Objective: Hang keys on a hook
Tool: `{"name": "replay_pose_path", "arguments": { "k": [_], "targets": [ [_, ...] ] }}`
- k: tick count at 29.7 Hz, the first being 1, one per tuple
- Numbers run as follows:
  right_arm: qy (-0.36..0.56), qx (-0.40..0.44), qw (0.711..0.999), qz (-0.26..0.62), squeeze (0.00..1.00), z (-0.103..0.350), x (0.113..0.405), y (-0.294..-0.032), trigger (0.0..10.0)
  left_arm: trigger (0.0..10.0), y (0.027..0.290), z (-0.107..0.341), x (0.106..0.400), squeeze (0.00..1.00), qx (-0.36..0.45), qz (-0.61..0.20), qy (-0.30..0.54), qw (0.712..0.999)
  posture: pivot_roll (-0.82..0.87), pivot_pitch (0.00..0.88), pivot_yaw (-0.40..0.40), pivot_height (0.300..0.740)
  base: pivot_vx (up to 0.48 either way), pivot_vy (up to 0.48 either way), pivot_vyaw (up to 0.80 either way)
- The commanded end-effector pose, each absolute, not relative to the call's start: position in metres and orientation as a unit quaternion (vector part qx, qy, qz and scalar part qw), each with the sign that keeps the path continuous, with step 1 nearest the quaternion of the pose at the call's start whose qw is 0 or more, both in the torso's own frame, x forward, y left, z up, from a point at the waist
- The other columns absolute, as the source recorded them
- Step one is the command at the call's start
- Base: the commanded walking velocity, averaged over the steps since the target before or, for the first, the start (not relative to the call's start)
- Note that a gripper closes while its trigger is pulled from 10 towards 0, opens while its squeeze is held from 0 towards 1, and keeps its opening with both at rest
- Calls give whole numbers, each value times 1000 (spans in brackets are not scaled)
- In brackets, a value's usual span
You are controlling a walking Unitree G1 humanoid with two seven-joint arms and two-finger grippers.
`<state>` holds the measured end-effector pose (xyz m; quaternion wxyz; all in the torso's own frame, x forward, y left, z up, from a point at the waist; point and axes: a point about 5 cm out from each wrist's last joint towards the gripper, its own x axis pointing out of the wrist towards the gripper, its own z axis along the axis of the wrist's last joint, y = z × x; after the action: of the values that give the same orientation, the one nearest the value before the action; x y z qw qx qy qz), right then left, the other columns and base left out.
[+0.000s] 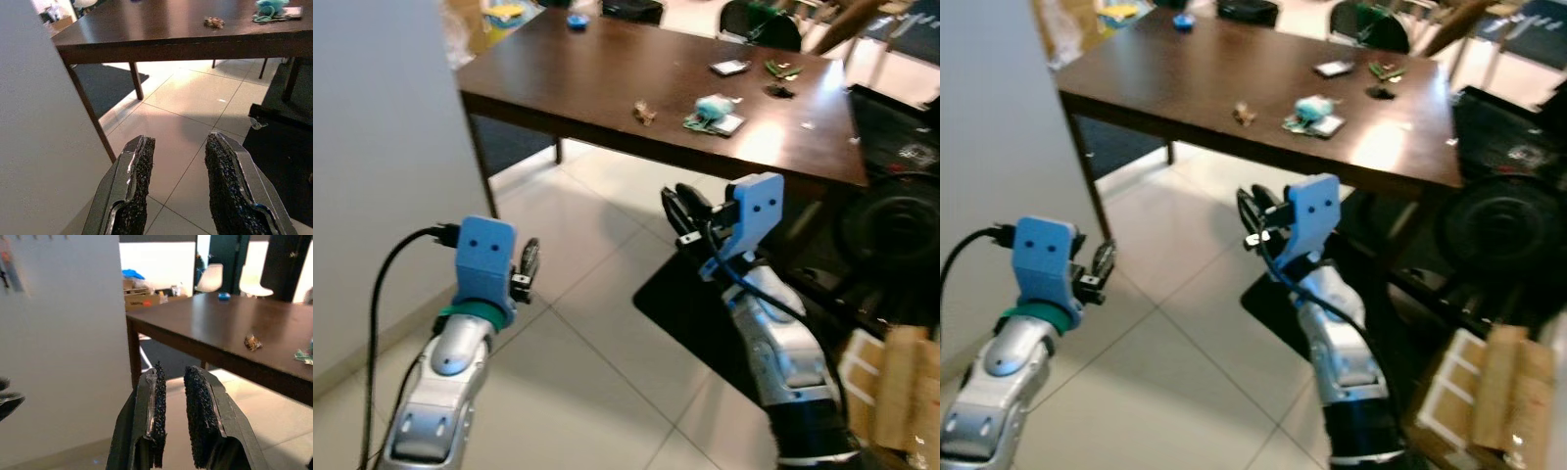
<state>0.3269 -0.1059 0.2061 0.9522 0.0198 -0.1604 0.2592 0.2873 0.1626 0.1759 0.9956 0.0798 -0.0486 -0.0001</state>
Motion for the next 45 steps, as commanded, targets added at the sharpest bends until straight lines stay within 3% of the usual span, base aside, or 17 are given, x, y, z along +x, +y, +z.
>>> {"name": "replay_pose_path", "arguments": {
  "k": [1, 26, 45],
  "targets": [
    [-157, 14, 954, 255, 0, 201, 327, -108, 10000, 10000, 164, 170, 286, 0, 92, 5, -40, 995, -21, 40, 46, 740, 349, 0, 0],
    [-141, 15, 957, 255, 0, 186, 327, -105, 10000, 10000, 166, 169, 290, 0, 96, 12, -40, 995, -4, 50, 56, 740, 459, 0, 0],
    [-141, 17, 957, 253, 0, 186, 329, -107, 10000, 10000, 166, 170, 290, 0, 94, 12, -40, 995, -5, 57, 54, 740, 464, 0, -759]
  ]
}}
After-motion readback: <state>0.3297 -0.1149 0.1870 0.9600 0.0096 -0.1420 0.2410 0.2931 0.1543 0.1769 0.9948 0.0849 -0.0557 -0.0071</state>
